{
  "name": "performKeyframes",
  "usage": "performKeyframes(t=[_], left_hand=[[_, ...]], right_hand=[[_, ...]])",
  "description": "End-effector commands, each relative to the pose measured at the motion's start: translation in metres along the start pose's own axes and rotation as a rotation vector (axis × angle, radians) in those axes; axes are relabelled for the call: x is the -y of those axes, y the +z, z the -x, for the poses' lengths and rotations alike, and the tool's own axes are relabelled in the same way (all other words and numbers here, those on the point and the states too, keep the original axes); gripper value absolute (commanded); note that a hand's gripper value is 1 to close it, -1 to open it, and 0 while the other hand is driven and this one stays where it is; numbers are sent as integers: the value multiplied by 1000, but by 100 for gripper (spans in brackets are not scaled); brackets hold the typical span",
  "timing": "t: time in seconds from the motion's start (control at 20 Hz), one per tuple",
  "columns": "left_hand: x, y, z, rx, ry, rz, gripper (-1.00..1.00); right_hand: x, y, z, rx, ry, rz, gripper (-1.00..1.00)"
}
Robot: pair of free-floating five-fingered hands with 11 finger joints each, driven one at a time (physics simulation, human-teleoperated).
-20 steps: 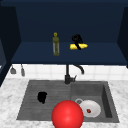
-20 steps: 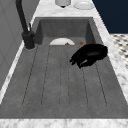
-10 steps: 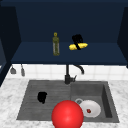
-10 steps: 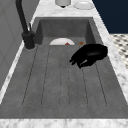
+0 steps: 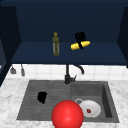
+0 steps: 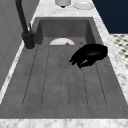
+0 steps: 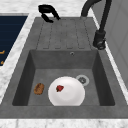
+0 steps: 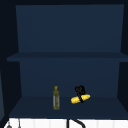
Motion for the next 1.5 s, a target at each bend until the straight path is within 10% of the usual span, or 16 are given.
performKeyframes(t=[0.0,1.45], left_hand=[[0,0,0,0,0,0,0],[0,0,0,0,0,0,0]], right_hand=[[-1,29,17,3,-34,25,100],[-55,268,91,23,-79,-1,100]])
